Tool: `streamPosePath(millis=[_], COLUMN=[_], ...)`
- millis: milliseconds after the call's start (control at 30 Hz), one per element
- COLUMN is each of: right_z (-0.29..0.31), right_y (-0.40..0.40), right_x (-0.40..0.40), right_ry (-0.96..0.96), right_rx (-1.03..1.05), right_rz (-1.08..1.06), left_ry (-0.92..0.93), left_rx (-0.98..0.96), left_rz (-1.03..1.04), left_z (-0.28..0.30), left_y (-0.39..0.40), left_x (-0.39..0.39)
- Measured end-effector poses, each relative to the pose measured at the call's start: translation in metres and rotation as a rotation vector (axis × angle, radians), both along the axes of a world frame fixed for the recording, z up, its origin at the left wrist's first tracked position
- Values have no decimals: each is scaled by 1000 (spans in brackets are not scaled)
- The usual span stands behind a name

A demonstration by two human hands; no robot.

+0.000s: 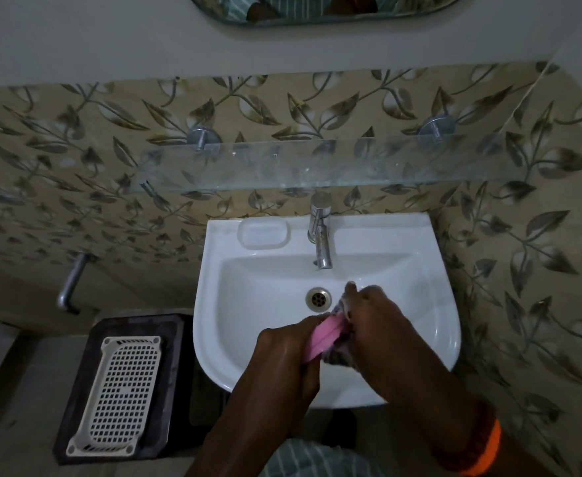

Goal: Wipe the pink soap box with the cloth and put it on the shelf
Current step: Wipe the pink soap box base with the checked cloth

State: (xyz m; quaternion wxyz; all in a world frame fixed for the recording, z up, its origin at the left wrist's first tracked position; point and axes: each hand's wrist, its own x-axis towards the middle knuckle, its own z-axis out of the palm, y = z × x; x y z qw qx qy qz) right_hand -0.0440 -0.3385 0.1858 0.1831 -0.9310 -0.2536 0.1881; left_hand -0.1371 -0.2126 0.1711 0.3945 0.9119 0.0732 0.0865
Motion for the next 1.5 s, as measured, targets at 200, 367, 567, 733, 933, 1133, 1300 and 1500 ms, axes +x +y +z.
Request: streamPosePath(millis=[200, 367, 567, 733, 933, 1133, 1300, 1500], right_z=[21, 9, 1, 18, 19, 19, 14, 17], right_y=[-11, -11, -18, -11, -12, -8, -11, 7], right_x=[4, -34, -14, -50, -28, -49, -14, -56], right_ry=[-216, -337, -193, -293, -222, -282, -171, -253], right_rx=[460, 446, 442, 481, 466, 475, 413, 395], right_rz=[-93, 216, 72, 169, 36, 182, 19, 214], left_ry=[17, -34, -109, -204, -358, -417, -372, -300], left_rx=[28, -37, -56, -197, -289, -317, -326, -211], left_rz=[45, 13, 94, 129, 178, 143, 189, 67], left_z=[-7, 1, 4, 2, -18, -28, -40, -47], left_y=[5, 4, 8, 5, 7, 7, 9, 16], left_x=[3, 8, -3, -3, -11, -13, -19, -13])
